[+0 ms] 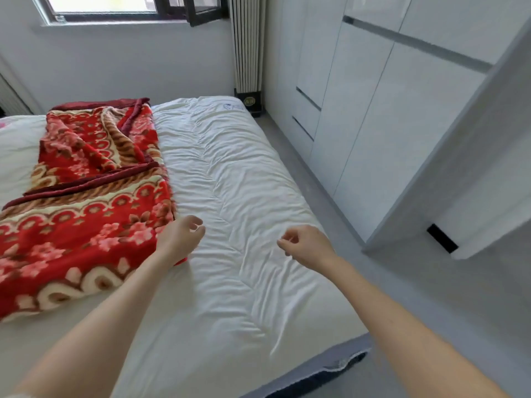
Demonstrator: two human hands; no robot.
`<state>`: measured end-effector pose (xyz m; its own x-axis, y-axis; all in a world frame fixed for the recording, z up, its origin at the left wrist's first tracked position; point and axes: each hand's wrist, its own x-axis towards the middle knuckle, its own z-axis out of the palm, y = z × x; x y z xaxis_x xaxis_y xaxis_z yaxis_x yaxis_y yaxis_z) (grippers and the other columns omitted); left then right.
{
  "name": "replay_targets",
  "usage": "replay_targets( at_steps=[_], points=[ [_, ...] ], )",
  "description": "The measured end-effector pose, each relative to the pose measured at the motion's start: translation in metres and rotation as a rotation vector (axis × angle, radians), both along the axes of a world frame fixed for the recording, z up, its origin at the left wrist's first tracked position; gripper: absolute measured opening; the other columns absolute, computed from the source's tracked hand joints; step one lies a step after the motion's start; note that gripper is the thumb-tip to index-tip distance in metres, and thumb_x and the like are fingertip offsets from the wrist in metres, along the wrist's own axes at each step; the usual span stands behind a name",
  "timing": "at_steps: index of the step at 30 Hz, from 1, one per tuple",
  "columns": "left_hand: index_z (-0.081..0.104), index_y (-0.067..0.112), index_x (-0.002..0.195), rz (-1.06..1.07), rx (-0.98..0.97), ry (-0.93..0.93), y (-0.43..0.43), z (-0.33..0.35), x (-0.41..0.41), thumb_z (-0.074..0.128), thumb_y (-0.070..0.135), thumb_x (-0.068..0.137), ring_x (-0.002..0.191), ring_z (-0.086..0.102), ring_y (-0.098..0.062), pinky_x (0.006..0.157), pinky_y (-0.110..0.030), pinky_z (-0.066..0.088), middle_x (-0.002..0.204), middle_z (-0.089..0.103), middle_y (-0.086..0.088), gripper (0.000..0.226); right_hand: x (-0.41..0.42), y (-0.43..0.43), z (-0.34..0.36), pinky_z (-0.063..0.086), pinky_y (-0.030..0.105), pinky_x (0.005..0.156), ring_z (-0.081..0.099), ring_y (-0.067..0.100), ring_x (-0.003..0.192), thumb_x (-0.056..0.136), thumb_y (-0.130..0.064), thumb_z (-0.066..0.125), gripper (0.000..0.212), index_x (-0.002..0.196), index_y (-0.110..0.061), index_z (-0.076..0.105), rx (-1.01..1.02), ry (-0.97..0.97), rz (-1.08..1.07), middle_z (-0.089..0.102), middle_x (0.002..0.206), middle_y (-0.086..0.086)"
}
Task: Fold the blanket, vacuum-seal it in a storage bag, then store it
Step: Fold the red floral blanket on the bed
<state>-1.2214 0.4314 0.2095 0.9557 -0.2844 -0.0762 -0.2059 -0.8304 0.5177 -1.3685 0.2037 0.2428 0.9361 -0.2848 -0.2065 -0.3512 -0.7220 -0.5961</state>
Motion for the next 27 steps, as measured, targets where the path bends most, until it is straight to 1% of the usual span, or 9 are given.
replay_targets(
  at_steps=[3, 7, 9, 11, 14, 18, 21, 25, 27],
  points=[
    [0.063, 0.022, 0.115, -0.010, 0.042, -0.007, -0.039, 0.013, -0.015, 0.054, 0.033, 0.091, 0.102, 0.061, -0.018, 0.074, -0.029, 0.043, 0.113, 0.066, 0.003, 0.028, -0.013, -0.042, 0.013, 0.046, 0.027, 0.072, 0.057, 0.012, 0.077, 0.089, -0.033, 0.057, 0.020, 0.090, -0.018, 0.069, 0.023, -0.020, 0.014, 0.070, 0.092, 0.001],
    [0.061, 0.021, 0.117, 0.018, 0.082, -0.014, -0.086, 0.026, -0.009, 0.055, 0.032, 0.091, 0.105, 0.059, -0.020, 0.082, -0.033, 0.046, 0.114, 0.066, 0.002, 0.029, -0.011, -0.099, 0.021, 0.048, 0.028, 0.072, 0.056, 0.012, 0.075, 0.088, -0.033, 0.057, 0.016, 0.085, -0.021, 0.067, 0.053, -0.040, 0.058, 0.068, 0.085, -0.002],
    [0.062, 0.022, 0.115, 0.057, 0.084, -0.021, -0.115, 0.027, 0.001, 0.056, 0.032, 0.090, 0.103, 0.060, -0.021, 0.084, -0.034, 0.047, 0.112, 0.067, 0.001, 0.028, -0.002, -0.131, 0.026, 0.047, 0.029, 0.072, 0.056, 0.012, 0.076, 0.088, -0.033, 0.056, 0.017, 0.086, -0.020, 0.068, 0.034, -0.047, 0.097, 0.070, 0.089, 0.000],
    [0.062, 0.022, 0.115, 0.083, 0.068, -0.016, -0.152, 0.027, 0.013, 0.056, 0.033, 0.089, 0.102, 0.060, -0.022, 0.085, -0.034, 0.047, 0.111, 0.067, 0.000, 0.028, 0.011, -0.166, 0.030, 0.049, 0.030, 0.074, 0.056, 0.013, 0.076, 0.088, -0.033, 0.057, 0.014, 0.082, -0.023, 0.065, 0.040, -0.059, 0.132, 0.070, 0.091, 0.001],
    [0.062, 0.022, 0.117, 0.114, 0.052, -0.005, -0.218, 0.025, 0.034, 0.057, 0.031, 0.089, 0.104, 0.060, -0.022, 0.085, -0.032, 0.043, 0.112, 0.066, -0.002, 0.030, 0.032, -0.221, 0.036, 0.048, 0.030, 0.074, 0.058, 0.015, 0.078, 0.087, -0.033, 0.057, 0.012, 0.079, -0.026, 0.062, 0.024, -0.075, 0.174, 0.070, 0.088, -0.001],
    [0.060, 0.022, 0.119, 0.154, 0.041, 0.038, -0.300, 0.029, 0.056, 0.057, 0.031, 0.089, 0.106, 0.058, -0.022, 0.081, -0.030, 0.041, 0.116, 0.064, -0.002, 0.032, 0.061, -0.296, 0.044, 0.040, 0.026, 0.070, 0.060, 0.016, 0.092, 0.088, -0.035, 0.058, 0.013, 0.081, -0.027, 0.065, -0.013, -0.069, 0.240, 0.070, 0.090, -0.002],
    [0.061, 0.023, 0.118, 0.203, 0.018, 0.056, -0.350, 0.037, 0.072, 0.056, 0.032, 0.089, 0.106, 0.058, -0.021, 0.080, -0.029, 0.041, 0.116, 0.064, -0.001, 0.031, 0.091, -0.349, 0.050, 0.043, 0.026, 0.070, 0.060, 0.014, 0.088, 0.088, -0.034, 0.057, 0.019, 0.090, -0.020, 0.070, 0.002, -0.076, 0.270, 0.070, 0.093, -0.002],
    [0.063, 0.024, 0.113, 0.295, -0.029, 0.058, -0.407, 0.046, 0.098, 0.056, 0.032, 0.088, 0.101, 0.059, -0.018, 0.085, -0.032, 0.044, 0.113, 0.066, 0.002, 0.027, 0.141, -0.411, 0.052, 0.045, 0.029, 0.075, 0.060, 0.015, 0.088, 0.089, -0.034, 0.056, 0.021, 0.092, -0.019, 0.070, -0.002, -0.056, 0.360, 0.070, 0.095, -0.001],
    [0.064, 0.022, 0.111, 0.338, -0.056, 0.035, -0.435, 0.049, 0.110, 0.056, 0.031, 0.088, 0.099, 0.060, -0.017, 0.084, -0.032, 0.045, 0.109, 0.067, 0.003, 0.026, 0.170, -0.441, 0.051, 0.045, 0.029, 0.075, 0.059, 0.015, 0.088, 0.090, -0.034, 0.056, 0.021, 0.091, -0.020, 0.070, -0.009, -0.060, 0.416, 0.070, 0.097, 0.000]
  ],
)
